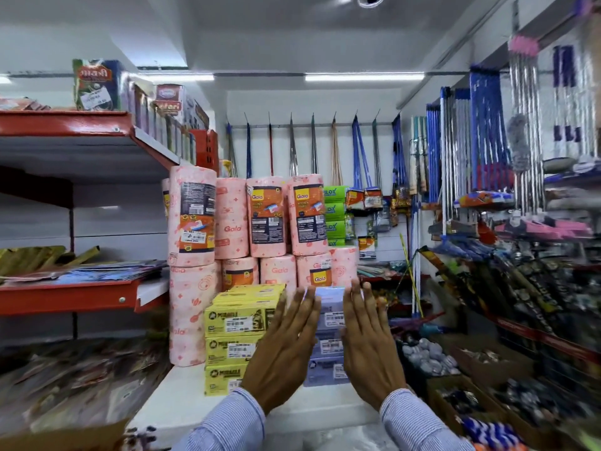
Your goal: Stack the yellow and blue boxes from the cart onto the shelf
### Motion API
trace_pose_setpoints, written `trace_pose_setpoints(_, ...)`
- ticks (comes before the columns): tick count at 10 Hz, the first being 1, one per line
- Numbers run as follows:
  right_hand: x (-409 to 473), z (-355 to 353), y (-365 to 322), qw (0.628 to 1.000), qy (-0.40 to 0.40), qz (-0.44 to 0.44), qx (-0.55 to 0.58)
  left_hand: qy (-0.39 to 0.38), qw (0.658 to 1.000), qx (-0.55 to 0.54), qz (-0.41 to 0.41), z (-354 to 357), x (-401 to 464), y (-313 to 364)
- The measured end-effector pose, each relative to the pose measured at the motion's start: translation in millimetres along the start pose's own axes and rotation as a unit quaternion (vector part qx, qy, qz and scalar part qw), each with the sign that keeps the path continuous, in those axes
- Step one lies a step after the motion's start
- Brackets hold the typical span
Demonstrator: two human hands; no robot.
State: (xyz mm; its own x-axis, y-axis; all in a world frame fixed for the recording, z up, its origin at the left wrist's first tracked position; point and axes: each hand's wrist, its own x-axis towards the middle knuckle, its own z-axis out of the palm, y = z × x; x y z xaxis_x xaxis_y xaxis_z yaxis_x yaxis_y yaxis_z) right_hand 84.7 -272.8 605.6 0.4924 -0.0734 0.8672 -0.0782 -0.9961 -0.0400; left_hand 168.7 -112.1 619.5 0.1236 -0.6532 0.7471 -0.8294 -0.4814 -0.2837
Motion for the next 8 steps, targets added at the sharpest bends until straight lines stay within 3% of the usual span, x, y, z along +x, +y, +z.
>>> trace_pose_setpoints(7, 8, 19, 27, 0.999, -0.027, -0.020, 0.000, -0.025, 0.997, 0.058, -0.049, 30, 16, 10)
trace_pose_setpoints(8, 7, 11, 22, 1.000, -0.017, -0.018, 0.016, 0.002, 0.998, 0.028, -0.058, 20, 16, 18)
